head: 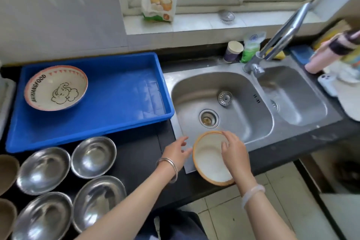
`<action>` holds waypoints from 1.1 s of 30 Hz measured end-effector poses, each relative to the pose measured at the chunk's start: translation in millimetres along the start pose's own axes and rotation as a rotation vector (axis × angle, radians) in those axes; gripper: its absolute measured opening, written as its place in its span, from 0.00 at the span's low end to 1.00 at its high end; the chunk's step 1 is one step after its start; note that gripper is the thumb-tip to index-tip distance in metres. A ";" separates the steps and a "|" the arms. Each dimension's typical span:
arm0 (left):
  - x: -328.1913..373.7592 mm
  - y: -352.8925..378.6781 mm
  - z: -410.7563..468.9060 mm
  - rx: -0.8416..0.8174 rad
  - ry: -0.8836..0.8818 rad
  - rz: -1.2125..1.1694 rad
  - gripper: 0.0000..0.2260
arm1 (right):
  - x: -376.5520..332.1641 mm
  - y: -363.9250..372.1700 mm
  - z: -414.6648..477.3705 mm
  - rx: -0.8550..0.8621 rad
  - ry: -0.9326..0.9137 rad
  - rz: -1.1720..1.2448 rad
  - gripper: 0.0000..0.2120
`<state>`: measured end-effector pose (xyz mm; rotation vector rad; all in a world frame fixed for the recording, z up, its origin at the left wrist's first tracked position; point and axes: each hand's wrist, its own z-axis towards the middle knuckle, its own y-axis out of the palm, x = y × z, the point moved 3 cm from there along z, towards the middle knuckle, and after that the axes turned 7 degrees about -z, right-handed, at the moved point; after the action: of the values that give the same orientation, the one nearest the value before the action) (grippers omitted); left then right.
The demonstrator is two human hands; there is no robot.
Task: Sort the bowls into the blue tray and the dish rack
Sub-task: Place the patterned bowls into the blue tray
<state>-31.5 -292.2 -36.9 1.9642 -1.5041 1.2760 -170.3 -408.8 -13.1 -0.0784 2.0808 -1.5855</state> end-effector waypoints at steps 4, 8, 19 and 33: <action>-6.3 30.5 4.6 -0.036 -0.079 -0.036 0.21 | 38.6 2.2 -7.5 -0.014 0.175 0.057 0.20; -11.1 43.3 5.0 -0.018 -0.189 -0.294 0.21 | 53.6 3.0 -8.4 -0.011 0.221 0.141 0.17; 4.0 -46.5 -5.3 0.200 -0.140 -0.452 0.08 | -14.9 -18.2 19.4 0.034 0.049 0.365 0.08; -26.4 -252.4 -44.2 0.755 0.038 -0.896 0.06 | -252.6 54.7 61.2 -0.233 -0.174 0.664 0.05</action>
<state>175.3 -151.1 23.7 2.5368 0.0424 1.4842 88.5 -357.9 17.8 0.3467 1.8711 -0.9041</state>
